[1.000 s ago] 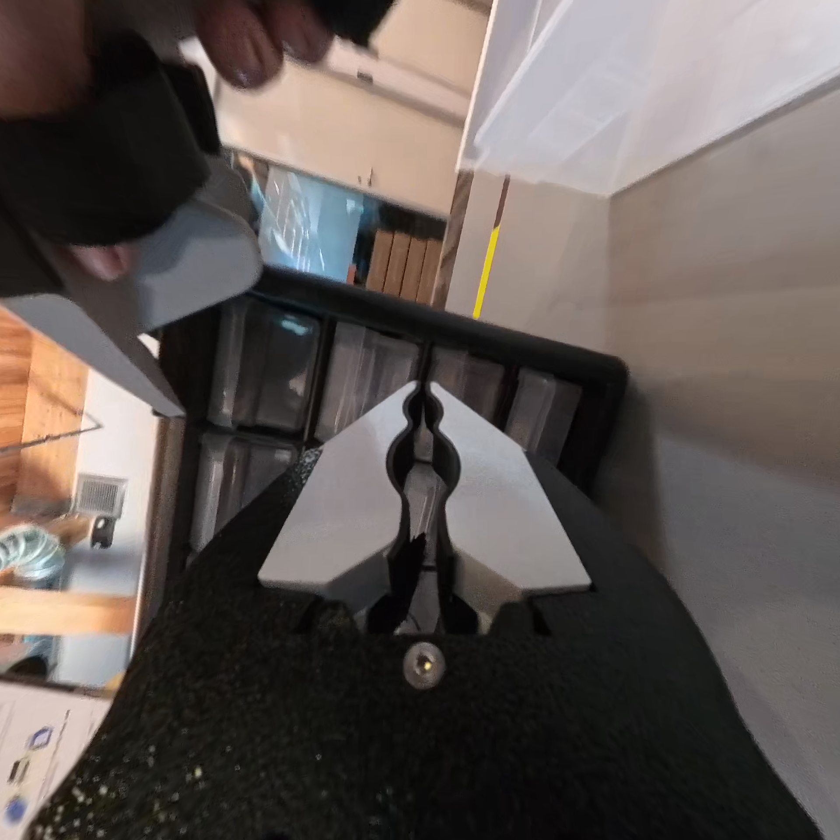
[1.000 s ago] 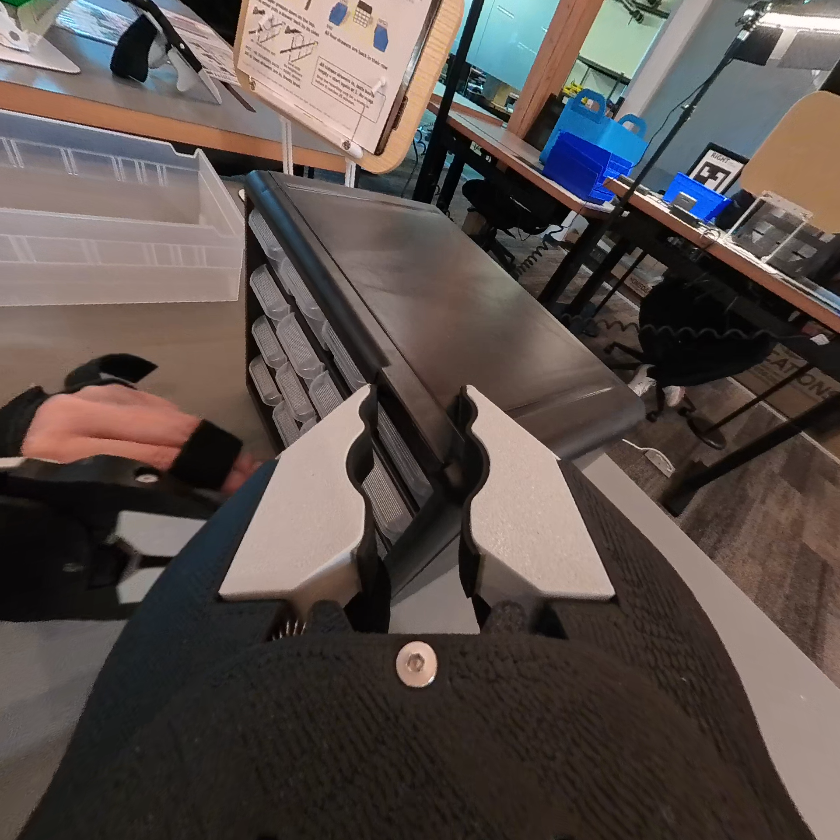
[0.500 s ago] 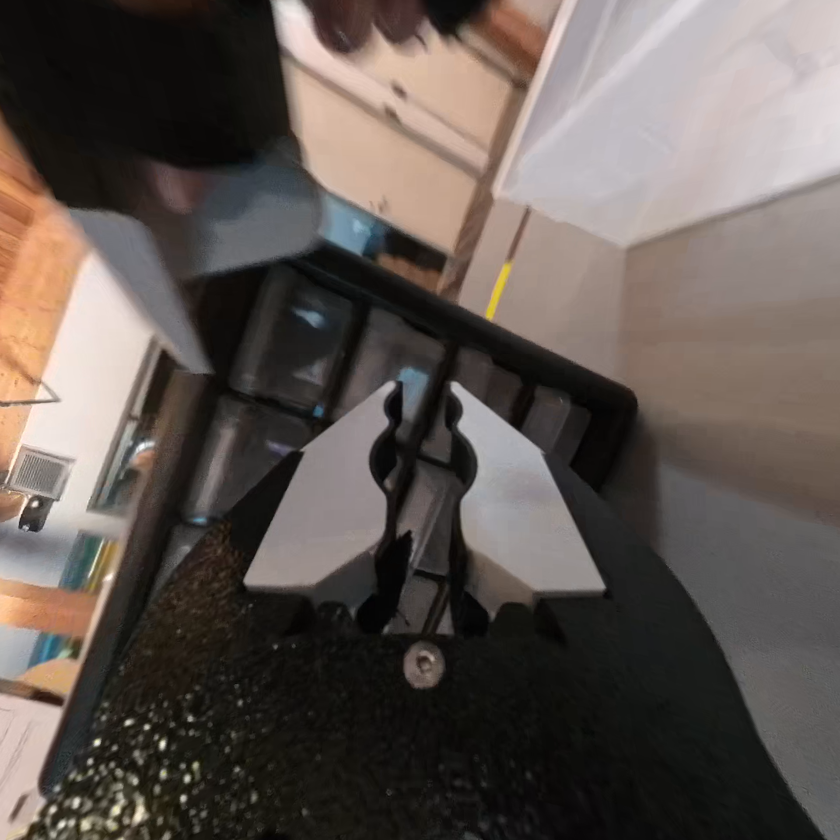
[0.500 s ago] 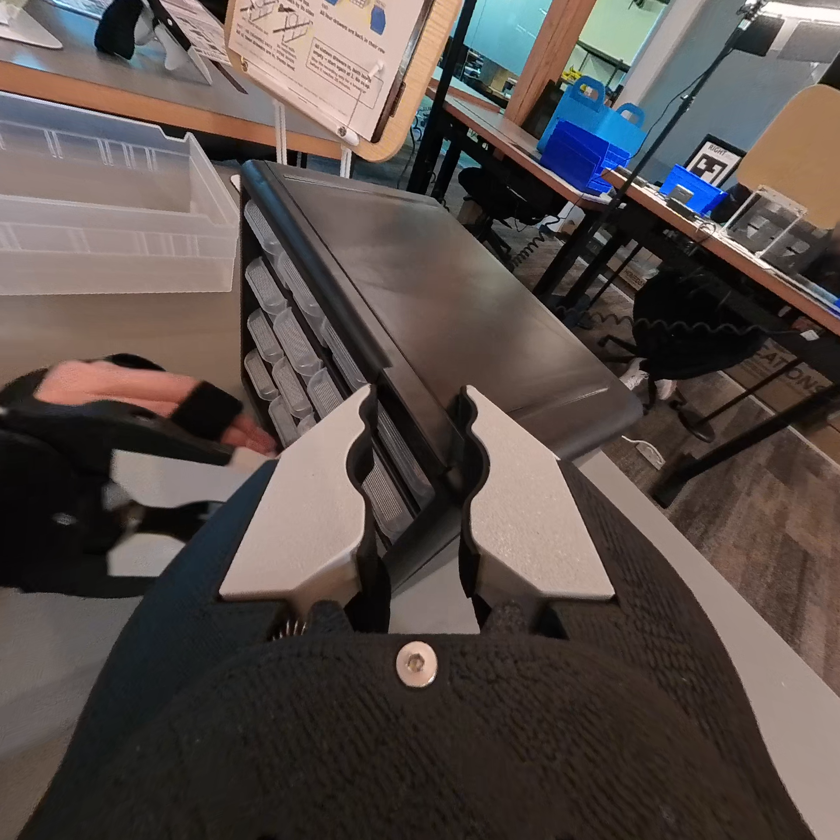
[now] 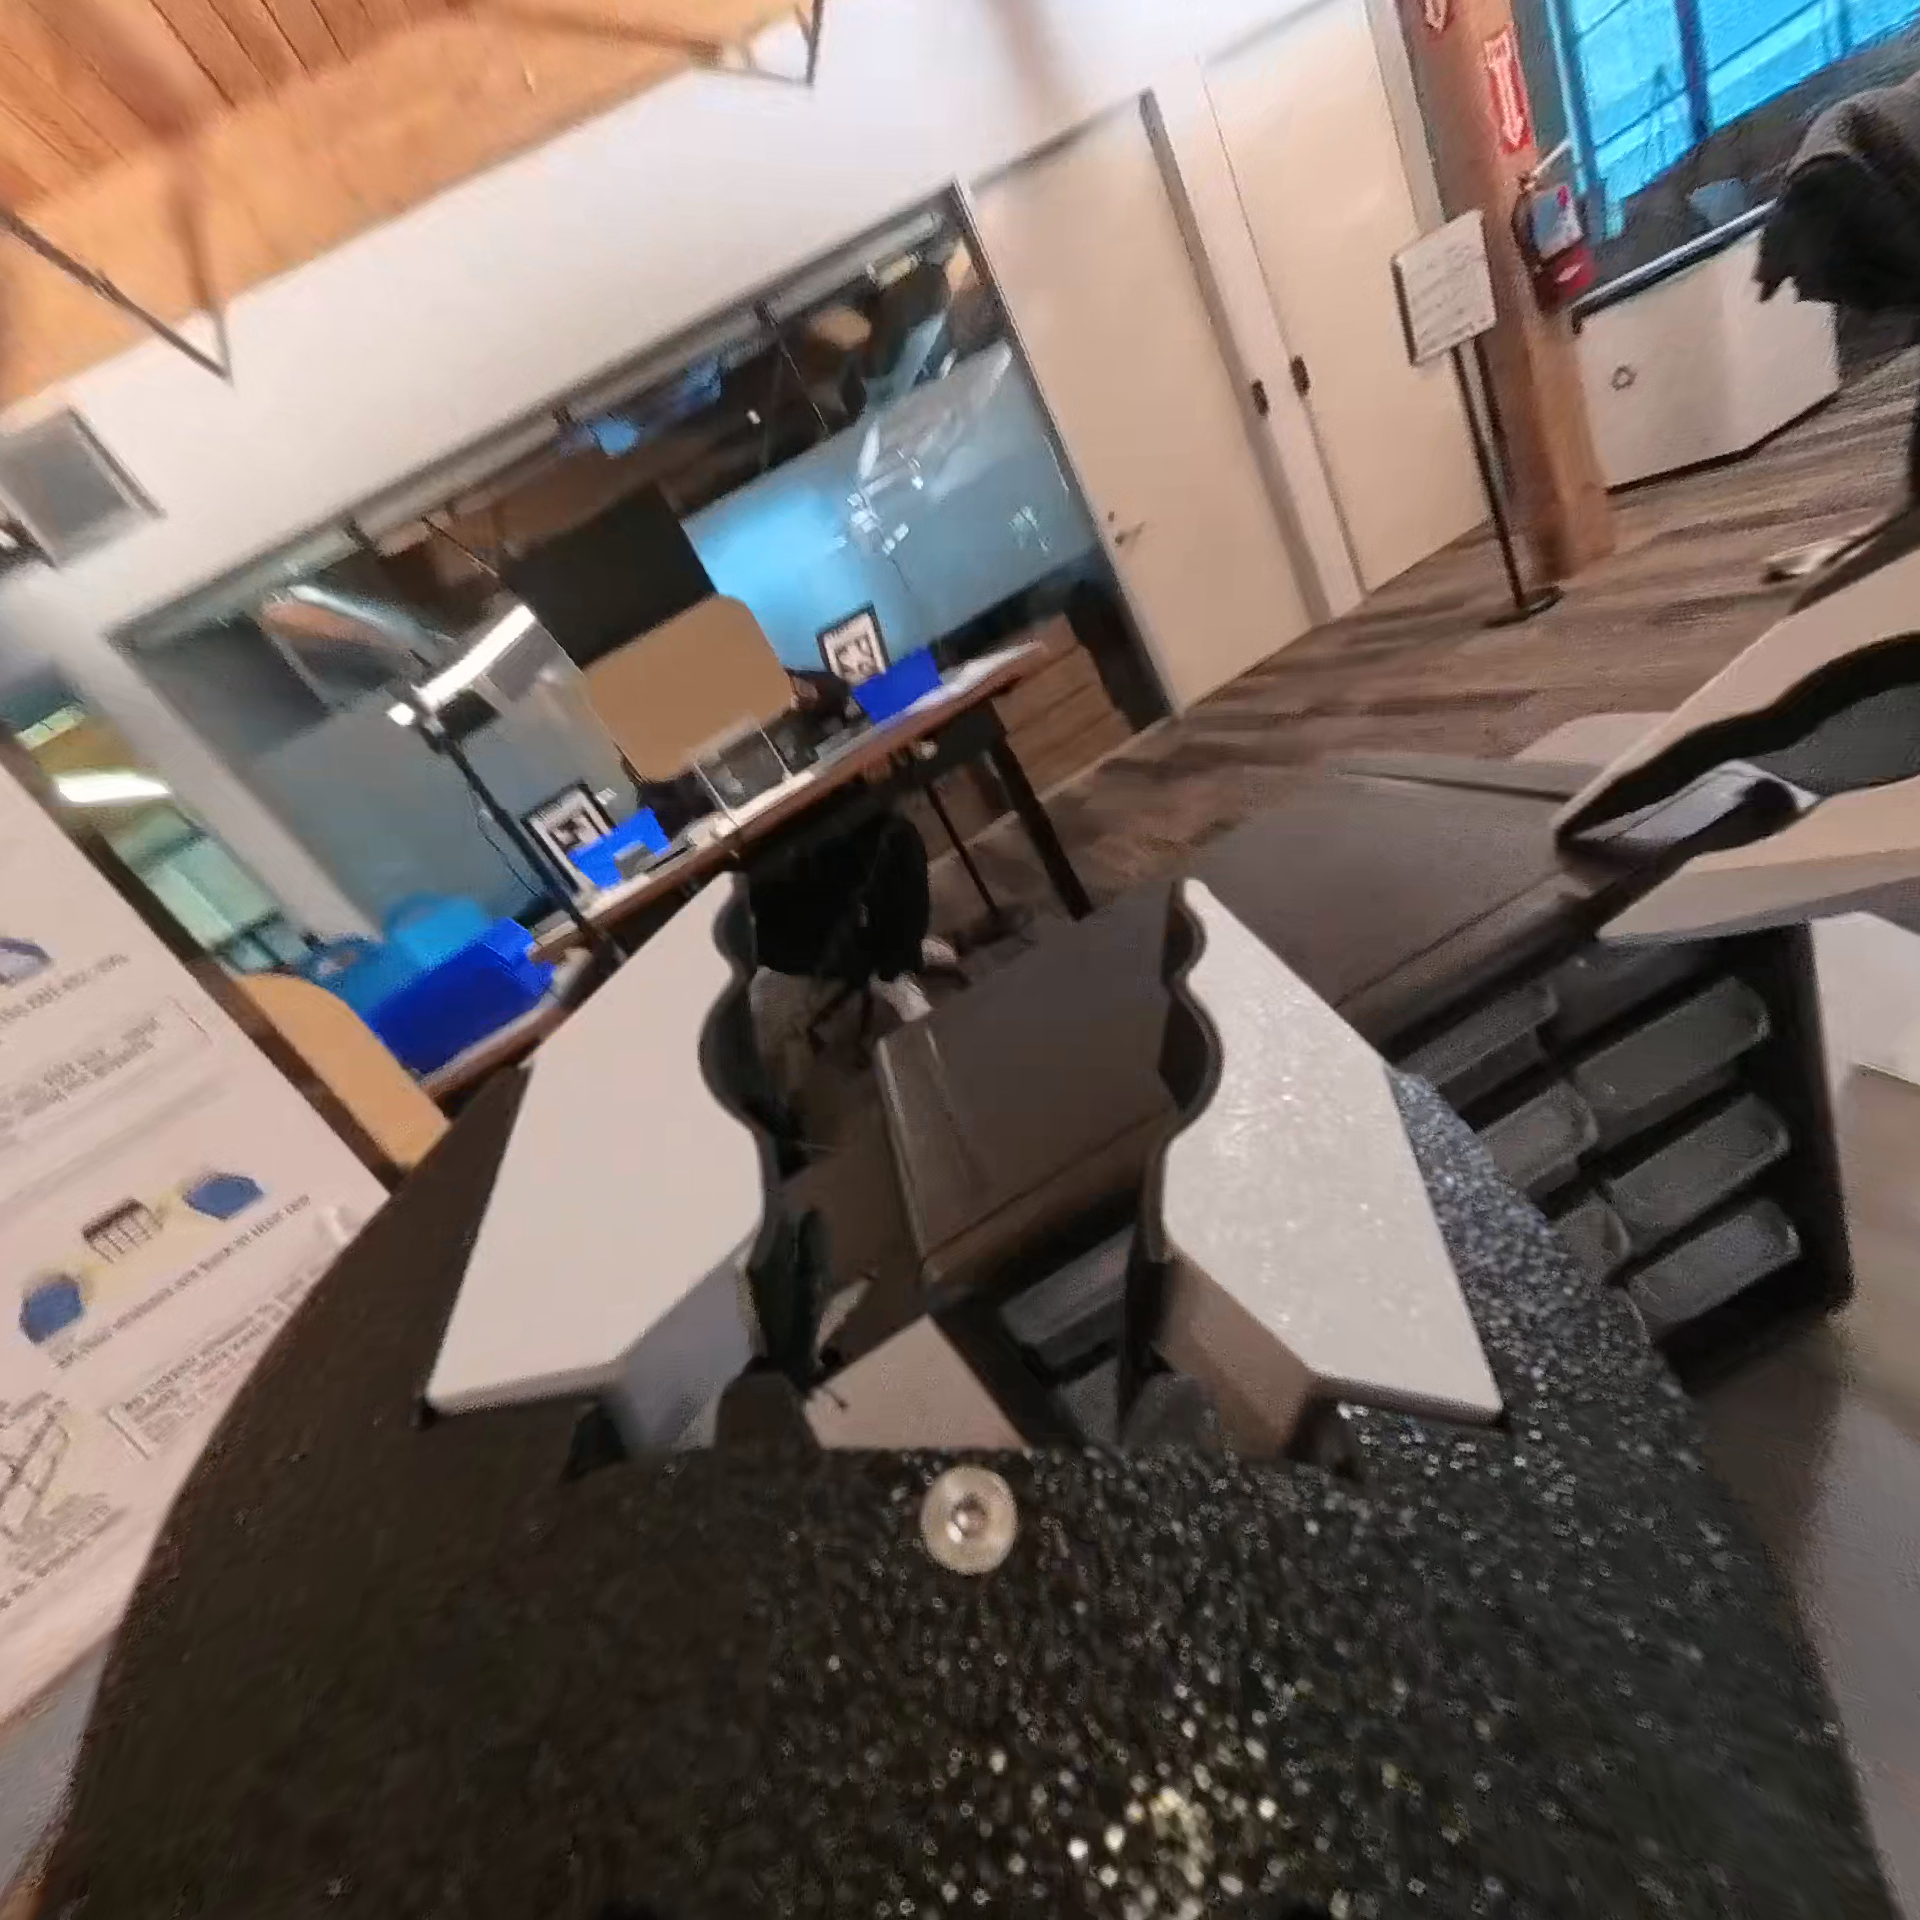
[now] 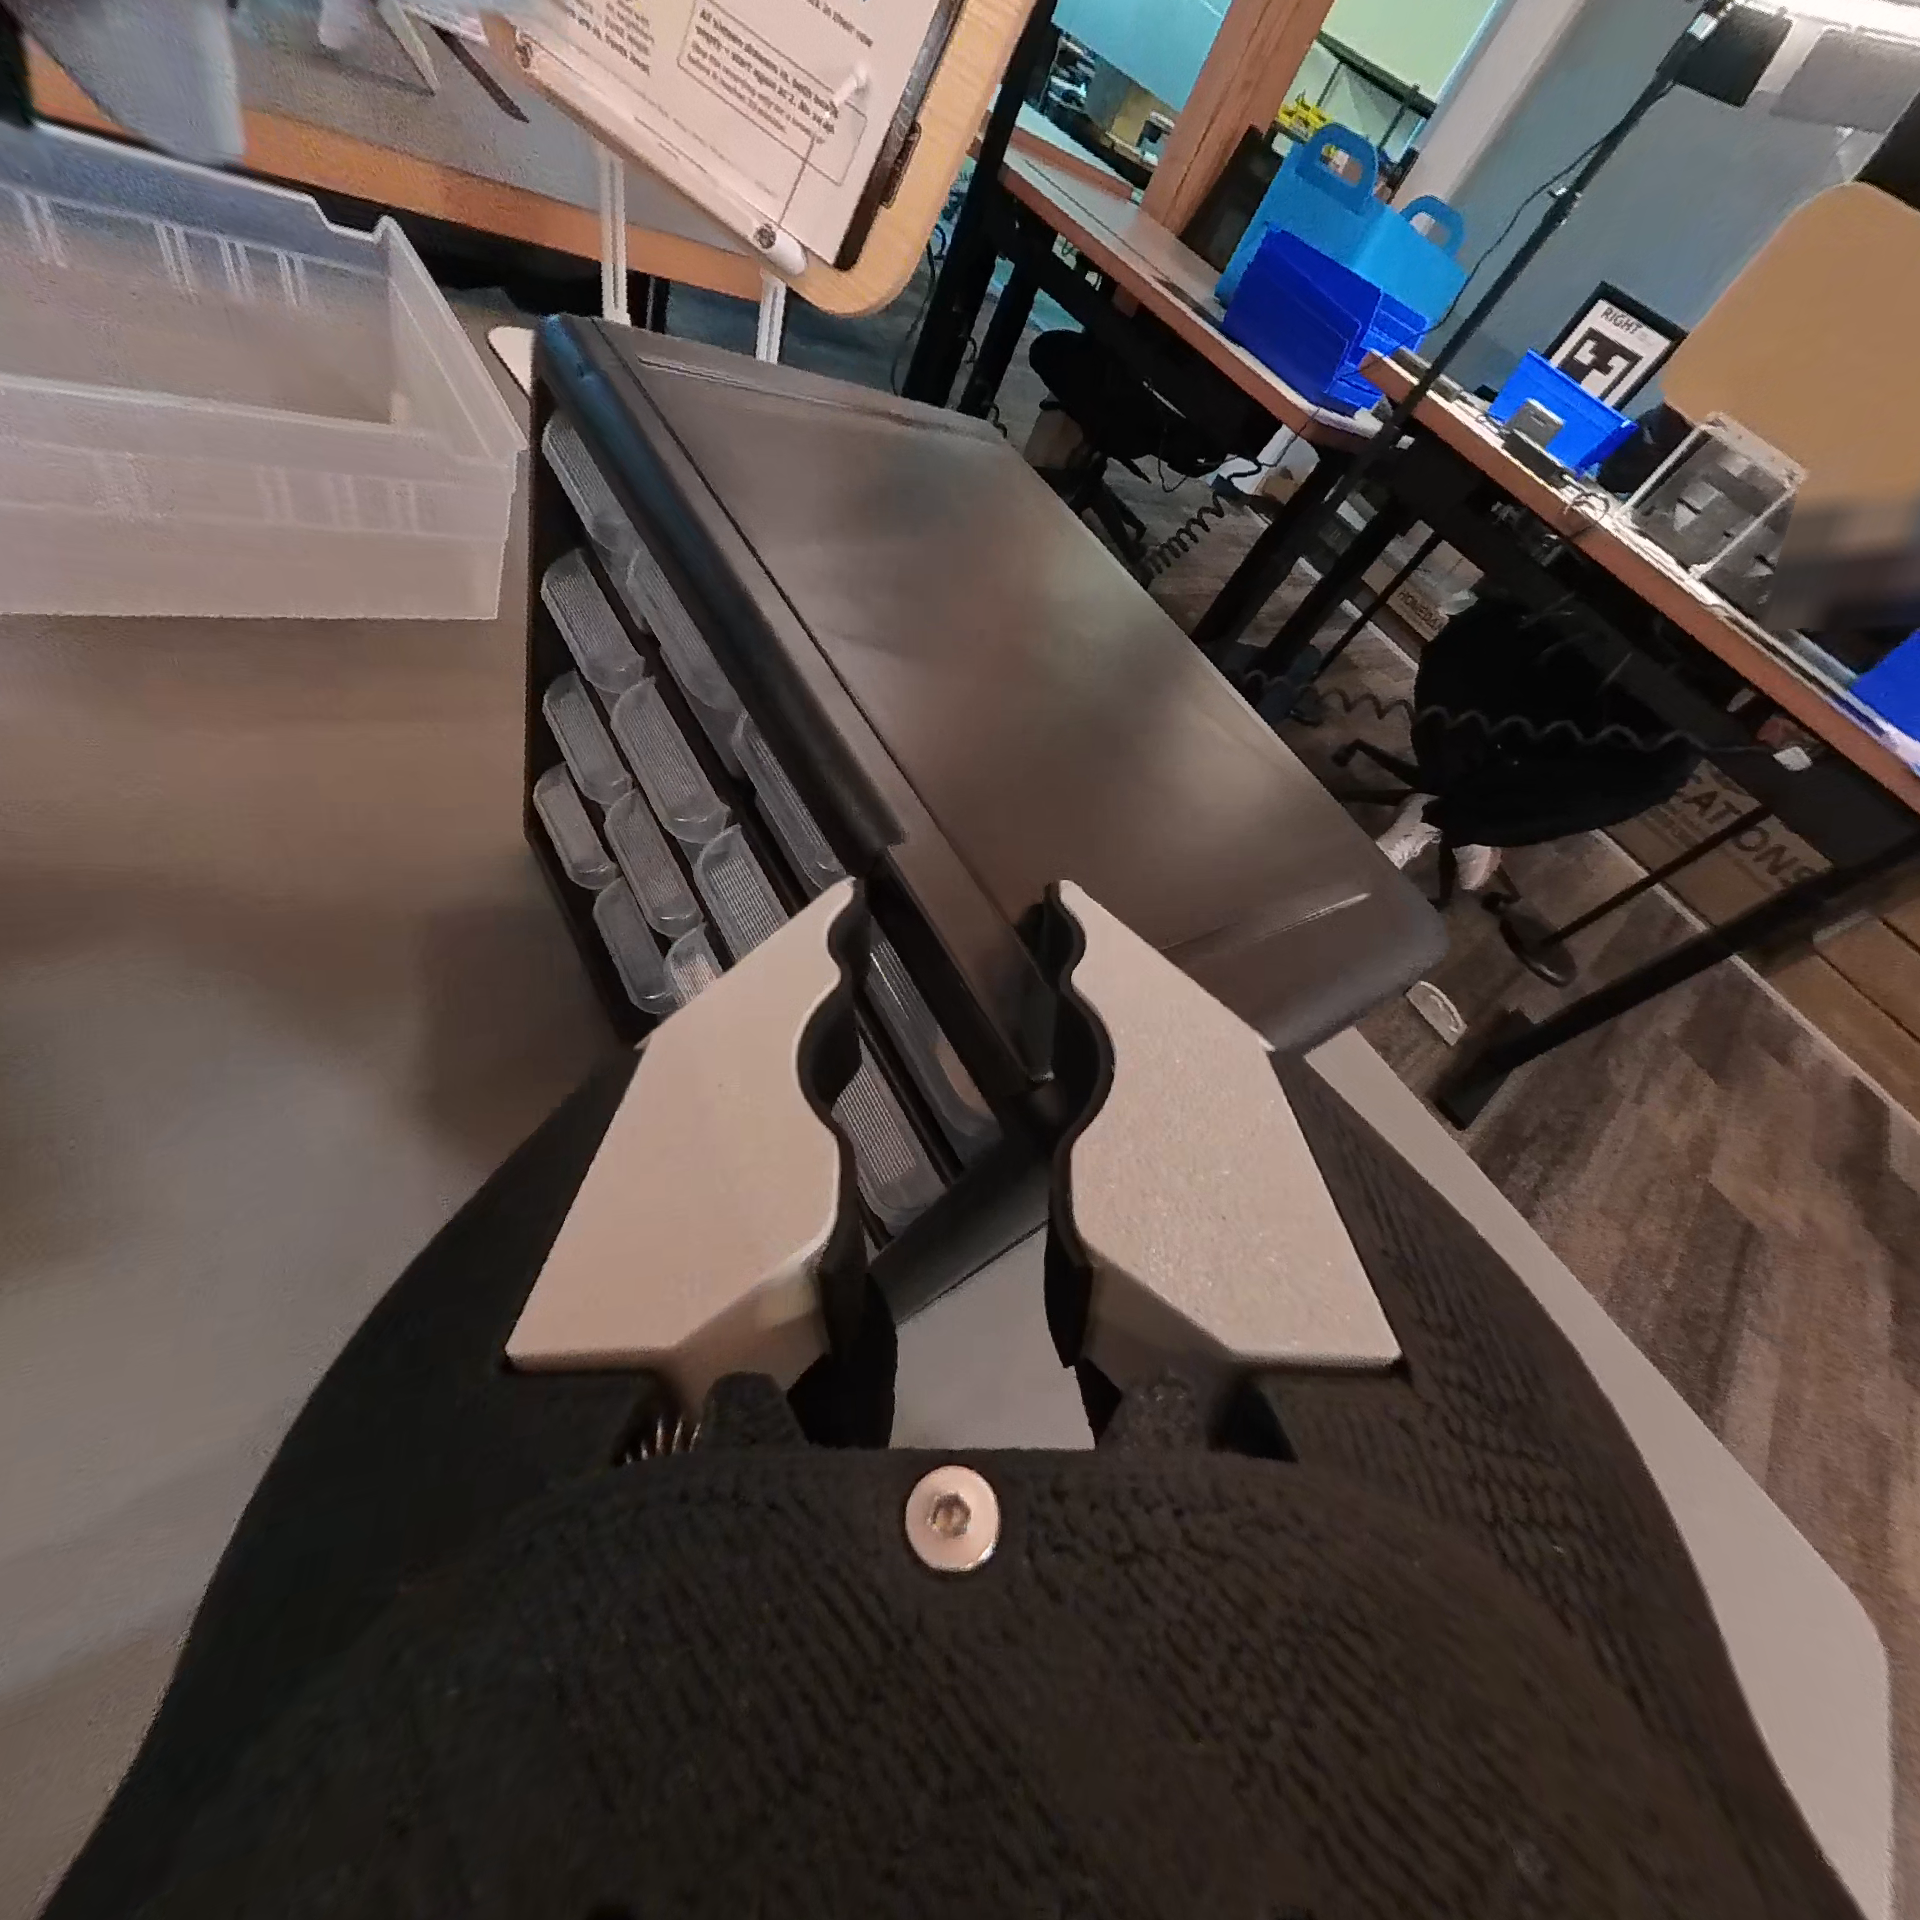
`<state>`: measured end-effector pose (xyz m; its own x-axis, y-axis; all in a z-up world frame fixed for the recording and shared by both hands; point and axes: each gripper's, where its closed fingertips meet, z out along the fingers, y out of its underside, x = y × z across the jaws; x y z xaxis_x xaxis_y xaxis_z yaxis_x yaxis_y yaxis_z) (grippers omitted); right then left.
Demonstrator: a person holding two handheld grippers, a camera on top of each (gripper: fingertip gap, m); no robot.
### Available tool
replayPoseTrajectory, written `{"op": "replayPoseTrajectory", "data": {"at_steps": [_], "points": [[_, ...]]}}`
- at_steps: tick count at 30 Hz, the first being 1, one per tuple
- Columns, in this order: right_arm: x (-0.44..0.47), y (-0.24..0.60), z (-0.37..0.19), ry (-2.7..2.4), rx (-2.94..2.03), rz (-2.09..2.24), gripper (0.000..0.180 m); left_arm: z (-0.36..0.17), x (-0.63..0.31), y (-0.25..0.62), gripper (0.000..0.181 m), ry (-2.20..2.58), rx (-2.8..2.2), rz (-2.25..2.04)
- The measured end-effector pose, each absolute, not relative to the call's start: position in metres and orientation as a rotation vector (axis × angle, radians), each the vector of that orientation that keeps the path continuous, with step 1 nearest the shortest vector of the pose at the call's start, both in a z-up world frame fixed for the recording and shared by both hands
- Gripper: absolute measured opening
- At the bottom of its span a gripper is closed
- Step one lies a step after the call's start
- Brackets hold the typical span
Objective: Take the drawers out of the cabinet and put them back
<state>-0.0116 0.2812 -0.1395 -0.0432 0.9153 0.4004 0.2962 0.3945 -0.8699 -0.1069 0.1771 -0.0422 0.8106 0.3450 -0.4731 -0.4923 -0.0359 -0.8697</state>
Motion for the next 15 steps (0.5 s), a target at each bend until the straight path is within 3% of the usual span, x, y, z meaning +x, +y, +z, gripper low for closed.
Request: {"op": "replayPoseTrajectory", "data": {"at_steps": [6,11,15], "points": [[-0.011,0.285,-0.137,-1.56,-1.114,0.667,0.04,-0.07,-0.143,0.16,0.084,0.15,-1.585,0.396],[-0.01,0.284,-0.136,-1.573,-1.129,0.553,0.04,-0.099,-0.178,0.146,0.066,0.063,-1.671,0.238],[-0.01,0.281,-0.131,-1.604,-1.095,0.223,0.04,-0.118,-0.172,0.148,0.06,0.089,-1.726,0.029]]}}
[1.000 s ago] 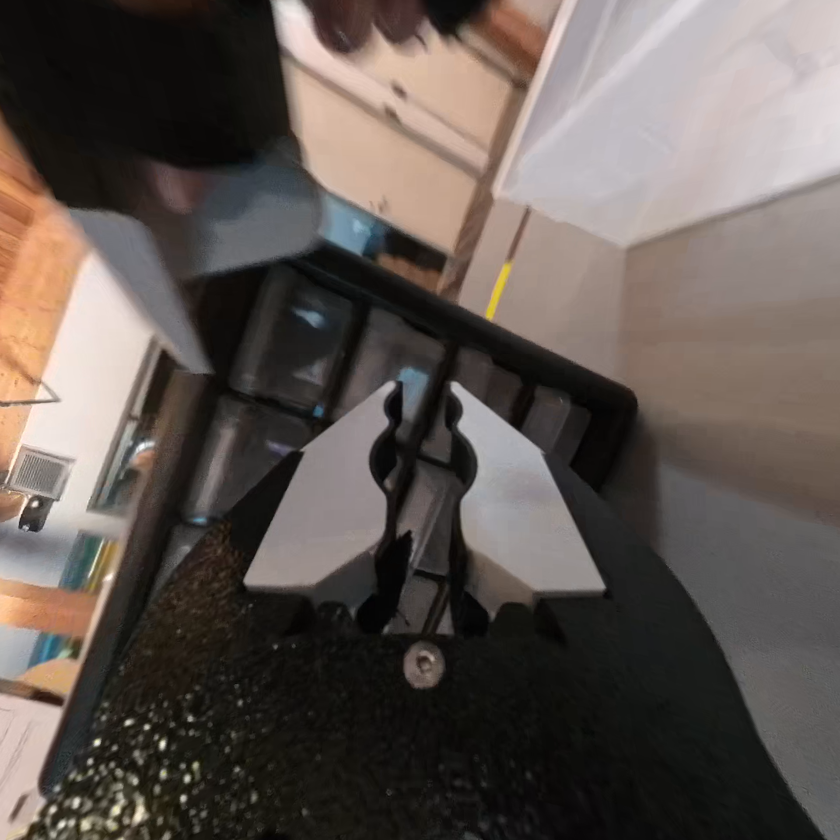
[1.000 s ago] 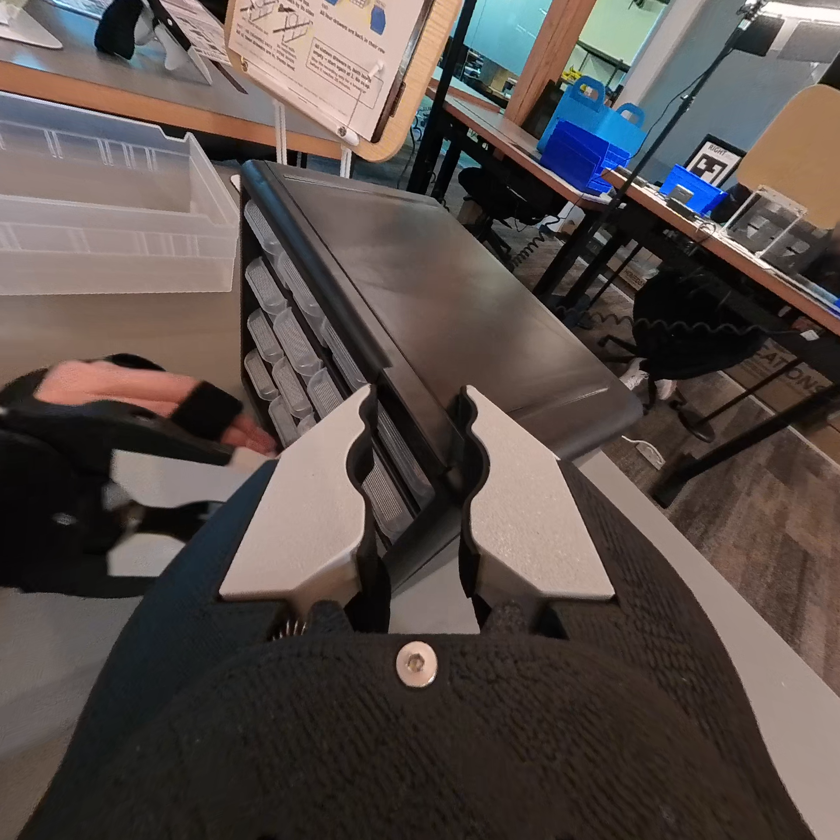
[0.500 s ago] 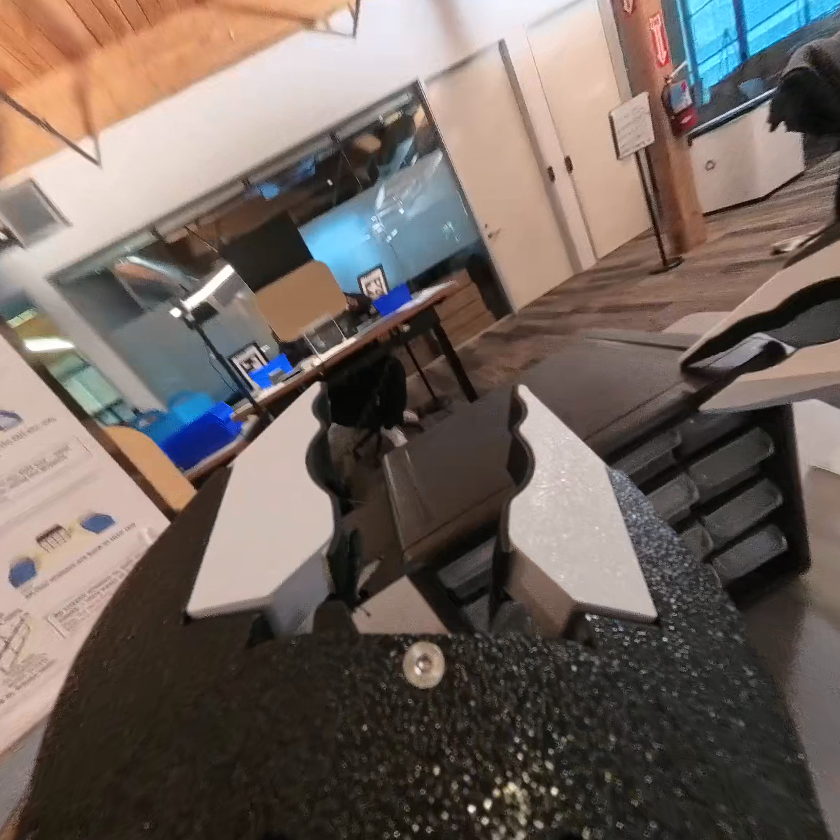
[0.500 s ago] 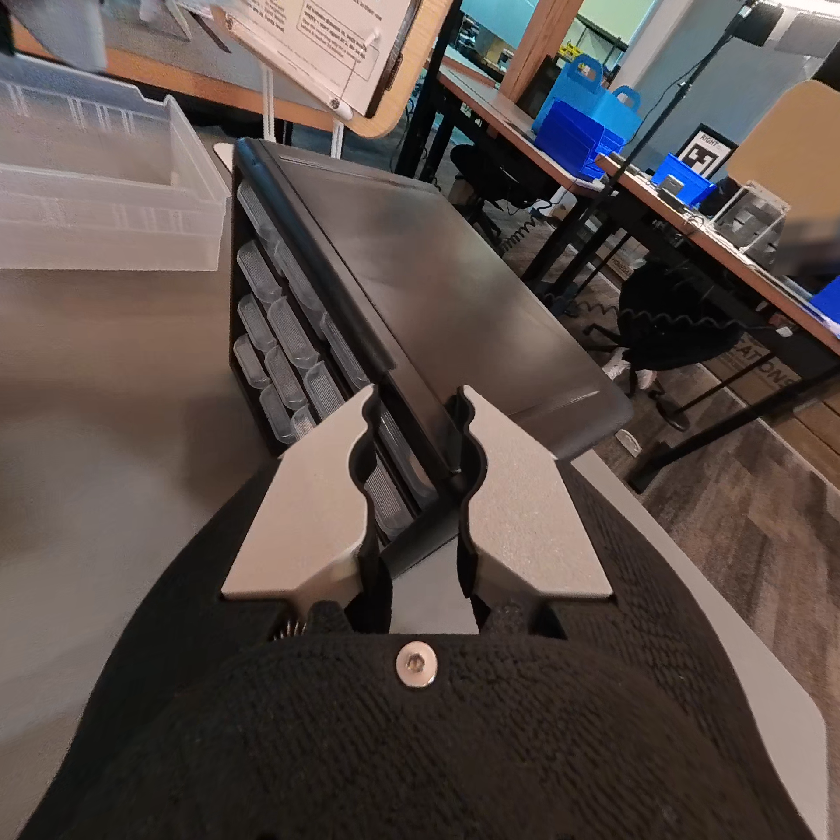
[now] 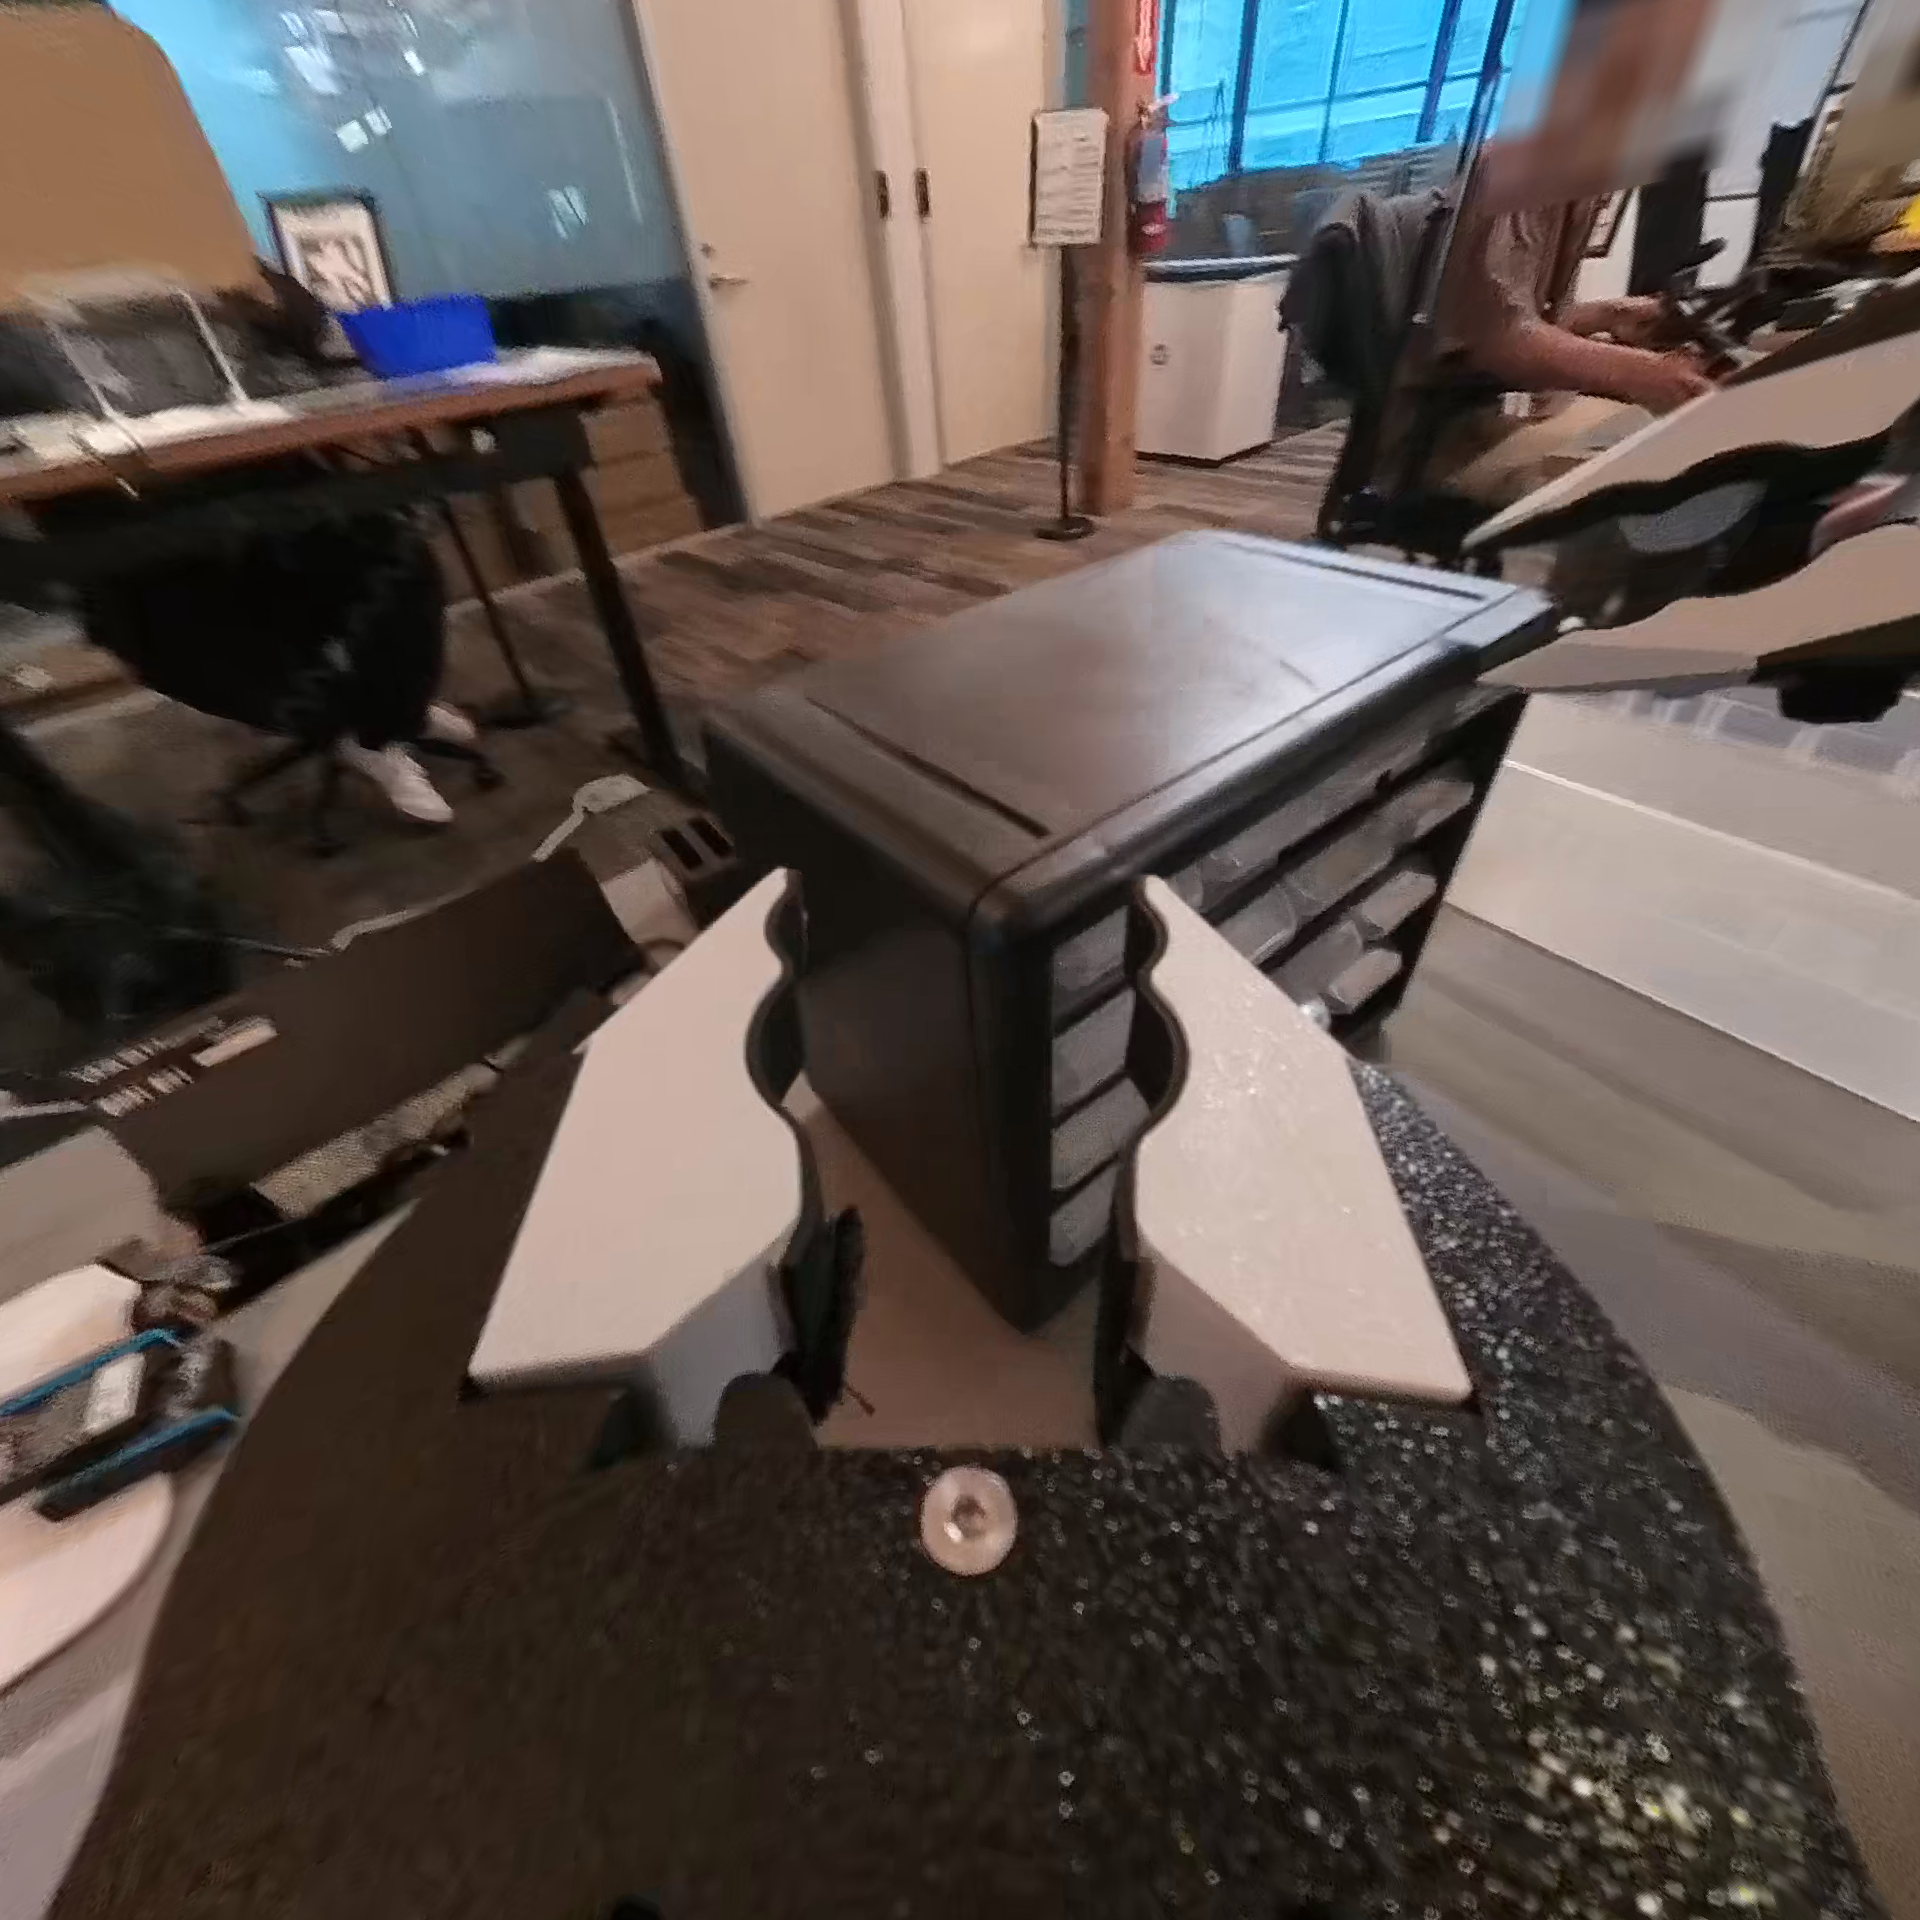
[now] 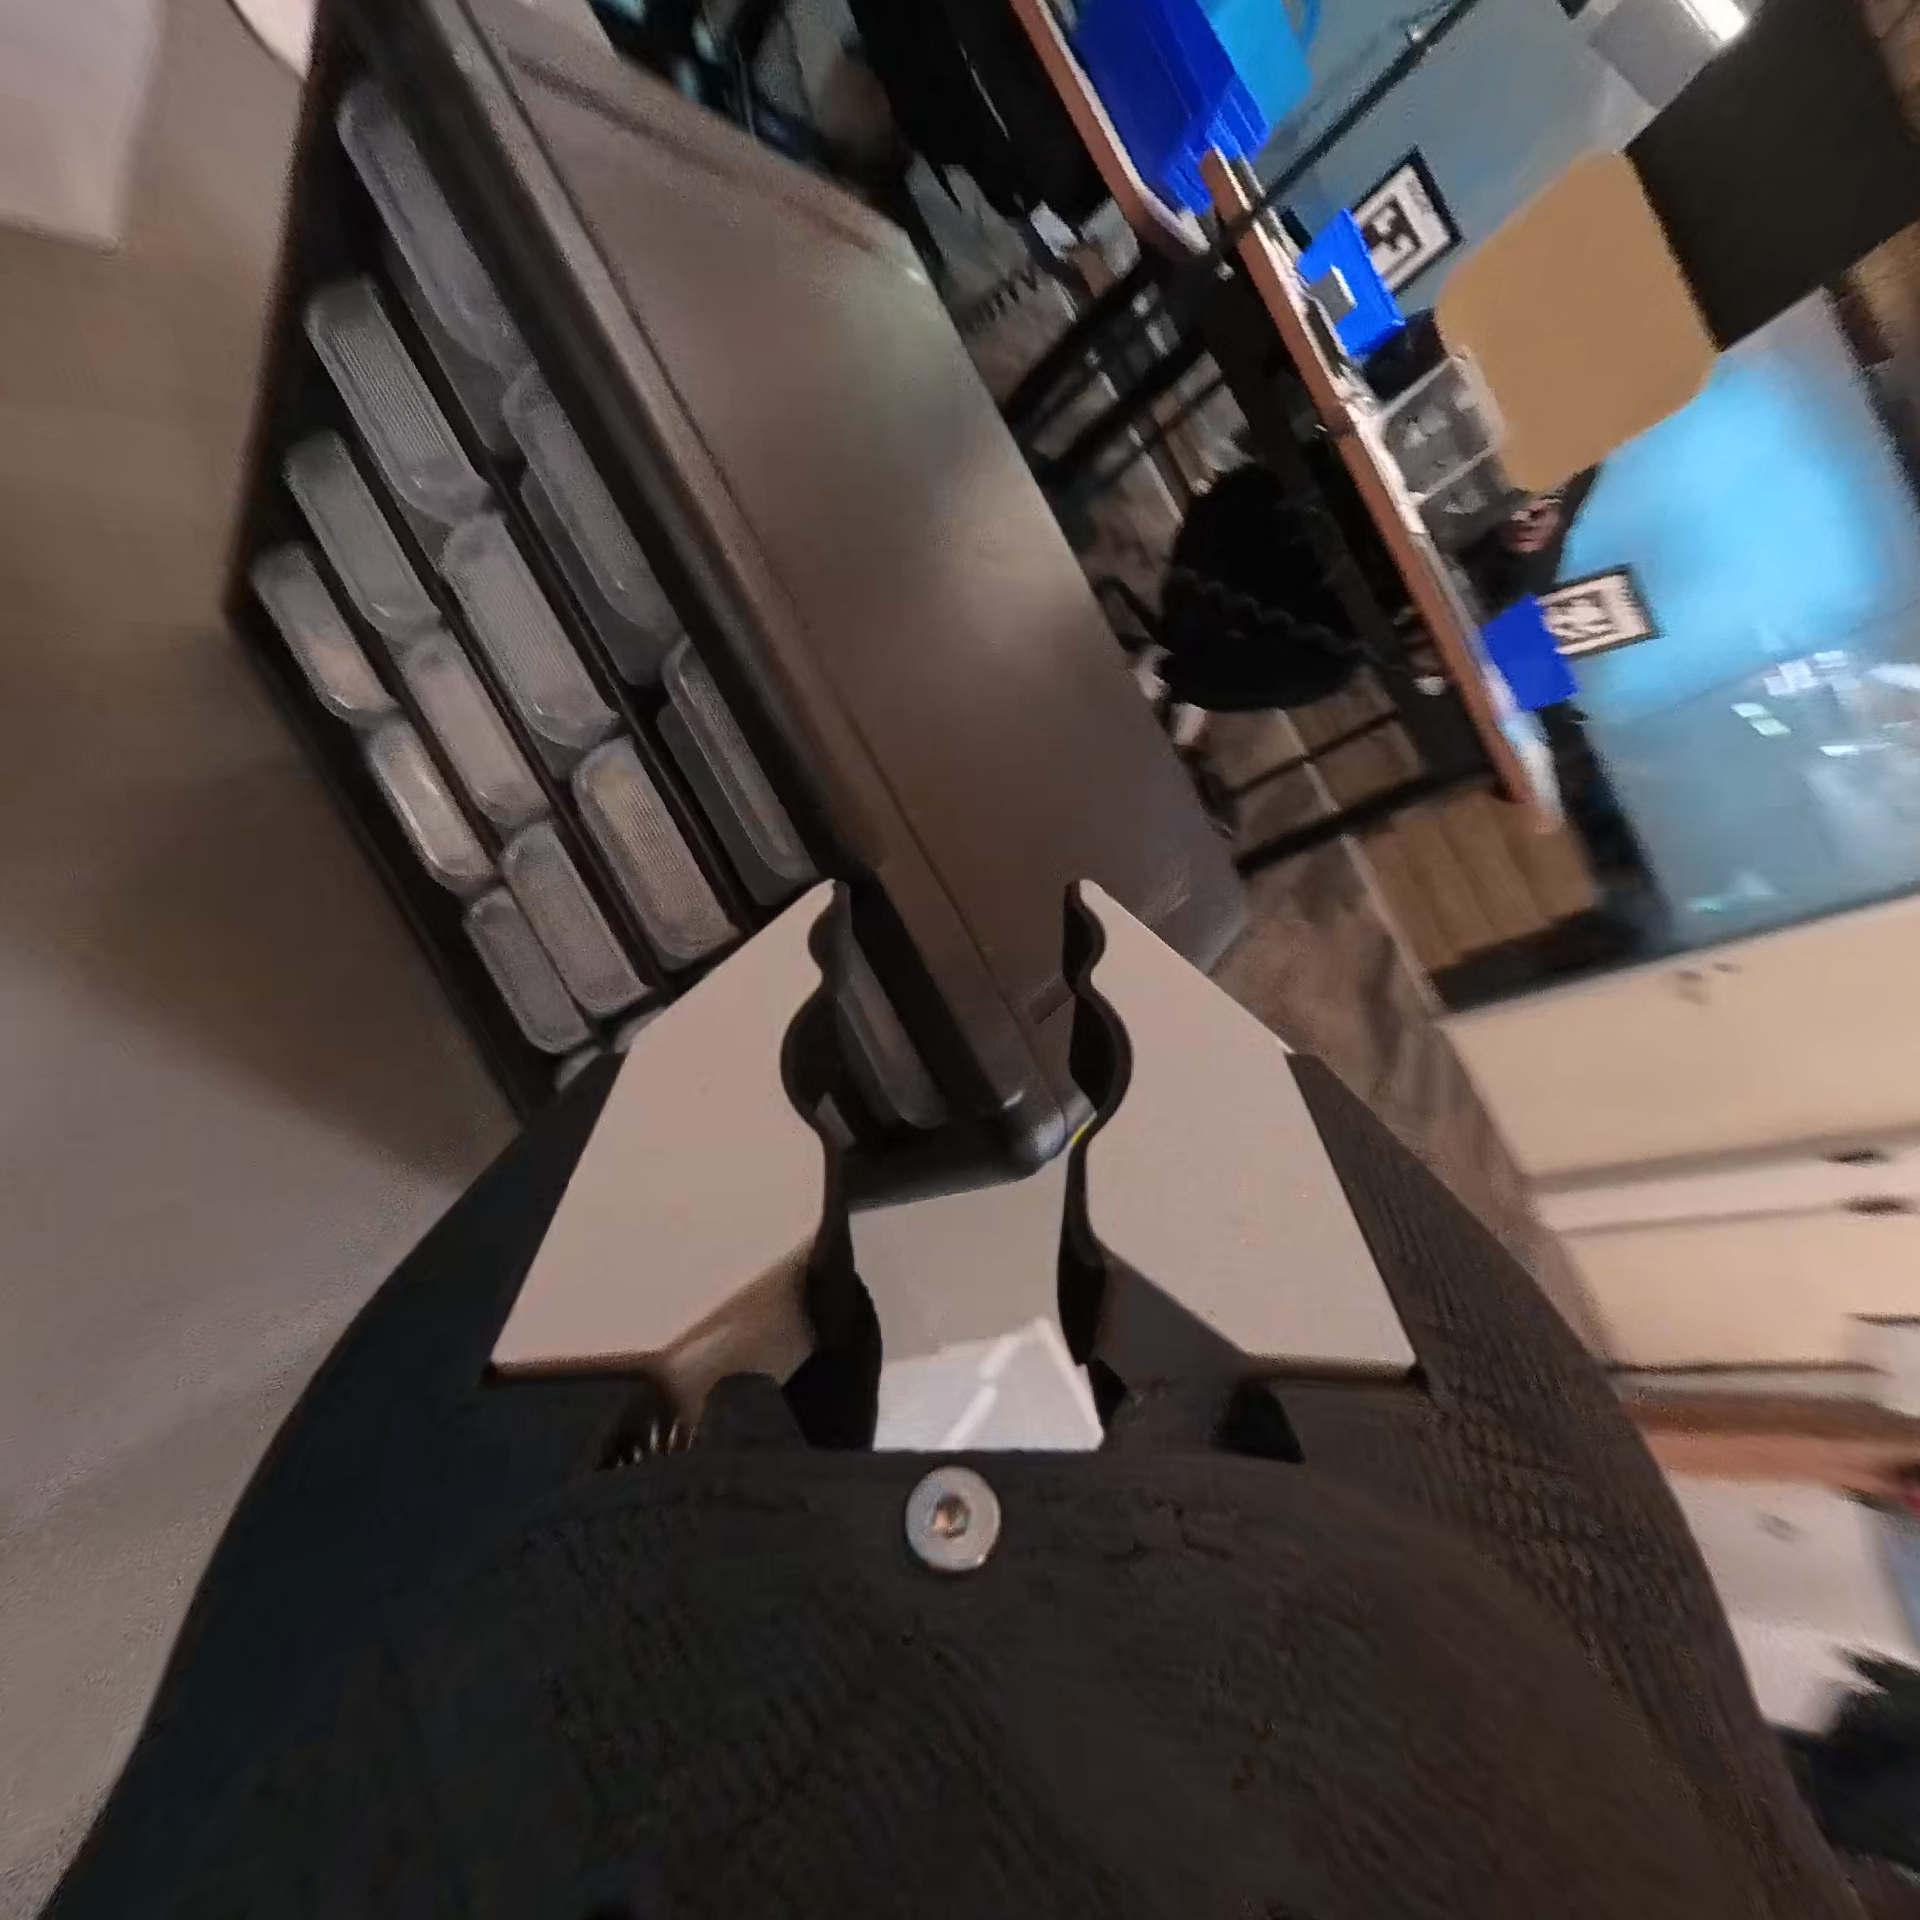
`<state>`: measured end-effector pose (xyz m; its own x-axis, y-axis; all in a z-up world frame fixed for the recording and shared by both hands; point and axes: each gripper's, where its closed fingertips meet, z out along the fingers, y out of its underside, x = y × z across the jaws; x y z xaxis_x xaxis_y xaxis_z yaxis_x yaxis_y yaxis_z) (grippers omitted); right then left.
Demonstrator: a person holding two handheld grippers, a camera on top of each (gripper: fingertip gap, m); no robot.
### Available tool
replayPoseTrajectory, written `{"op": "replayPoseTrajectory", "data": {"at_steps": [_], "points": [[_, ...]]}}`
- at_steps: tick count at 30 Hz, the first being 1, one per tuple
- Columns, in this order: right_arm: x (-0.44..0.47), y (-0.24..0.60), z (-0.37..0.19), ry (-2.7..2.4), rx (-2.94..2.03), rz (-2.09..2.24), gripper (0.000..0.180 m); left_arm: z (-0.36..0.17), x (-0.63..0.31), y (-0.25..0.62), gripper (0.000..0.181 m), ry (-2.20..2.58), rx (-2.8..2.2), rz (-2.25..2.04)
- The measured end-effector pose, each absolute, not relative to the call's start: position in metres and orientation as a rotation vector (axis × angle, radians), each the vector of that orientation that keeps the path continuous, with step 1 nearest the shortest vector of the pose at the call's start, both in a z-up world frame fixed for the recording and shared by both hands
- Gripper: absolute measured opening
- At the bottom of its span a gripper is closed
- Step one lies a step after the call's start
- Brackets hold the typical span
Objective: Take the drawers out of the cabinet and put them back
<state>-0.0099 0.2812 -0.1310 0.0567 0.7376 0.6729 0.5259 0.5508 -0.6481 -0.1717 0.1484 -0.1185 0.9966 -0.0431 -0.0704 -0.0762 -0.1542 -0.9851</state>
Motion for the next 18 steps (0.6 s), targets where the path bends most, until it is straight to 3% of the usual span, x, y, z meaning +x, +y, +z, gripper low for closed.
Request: {"op": "replayPoseTrajectory", "data": {"at_steps": [3,7,13,18], "points": [[-0.023,0.257,-0.118,-1.611,-0.944,0.08,0.037,-0.133,-0.18,0.152,0.056,-0.004,-1.785,-0.043],[-0.055,0.186,-0.115,-1.643,-0.735,0.211,0.036,-0.129,-0.186,0.16,0.052,-0.066,-1.719,-0.135],[-0.101,0.135,-0.203,-1.651,-0.535,0.141,0.04,-0.134,-0.187,0.169,0.051,-0.075,-1.706,-0.216],[-0.124,0.126,-0.23,-1.498,-0.478,0.138,0.038,-0.127,-0.177,0.178,0.046,-0.041,-1.669,-0.237]]}}
